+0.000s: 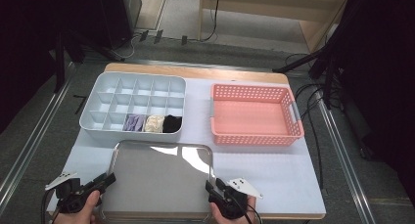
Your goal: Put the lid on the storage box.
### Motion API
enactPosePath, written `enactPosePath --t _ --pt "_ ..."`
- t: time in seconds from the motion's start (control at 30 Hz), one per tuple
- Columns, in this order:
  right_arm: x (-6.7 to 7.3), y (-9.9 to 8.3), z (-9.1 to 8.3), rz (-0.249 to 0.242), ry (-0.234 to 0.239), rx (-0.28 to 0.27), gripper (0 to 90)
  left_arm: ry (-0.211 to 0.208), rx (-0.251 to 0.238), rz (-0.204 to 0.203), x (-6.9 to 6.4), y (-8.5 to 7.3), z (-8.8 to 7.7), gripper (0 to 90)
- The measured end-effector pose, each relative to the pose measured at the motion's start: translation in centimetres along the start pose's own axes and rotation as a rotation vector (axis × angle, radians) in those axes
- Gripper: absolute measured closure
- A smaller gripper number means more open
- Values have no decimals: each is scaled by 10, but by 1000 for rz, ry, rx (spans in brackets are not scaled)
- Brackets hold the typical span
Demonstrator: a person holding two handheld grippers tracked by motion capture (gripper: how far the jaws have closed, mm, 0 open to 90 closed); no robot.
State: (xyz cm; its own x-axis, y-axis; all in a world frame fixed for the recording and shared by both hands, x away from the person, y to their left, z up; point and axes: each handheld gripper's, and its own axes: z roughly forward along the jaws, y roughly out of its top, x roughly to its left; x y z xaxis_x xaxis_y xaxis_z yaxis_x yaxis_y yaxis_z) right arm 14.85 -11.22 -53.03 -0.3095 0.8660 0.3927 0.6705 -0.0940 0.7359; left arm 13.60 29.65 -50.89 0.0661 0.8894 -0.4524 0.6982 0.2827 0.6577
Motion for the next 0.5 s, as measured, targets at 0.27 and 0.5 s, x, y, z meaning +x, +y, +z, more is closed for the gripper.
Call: enactPosePath --t 0.27,0.5 --pt "-7 3 -1 63 41 17 596 38 24 56 -6 3 1 583" --pt "-2 4 -1 -6 21 27 556 20 28 109 -4 3 1 553"
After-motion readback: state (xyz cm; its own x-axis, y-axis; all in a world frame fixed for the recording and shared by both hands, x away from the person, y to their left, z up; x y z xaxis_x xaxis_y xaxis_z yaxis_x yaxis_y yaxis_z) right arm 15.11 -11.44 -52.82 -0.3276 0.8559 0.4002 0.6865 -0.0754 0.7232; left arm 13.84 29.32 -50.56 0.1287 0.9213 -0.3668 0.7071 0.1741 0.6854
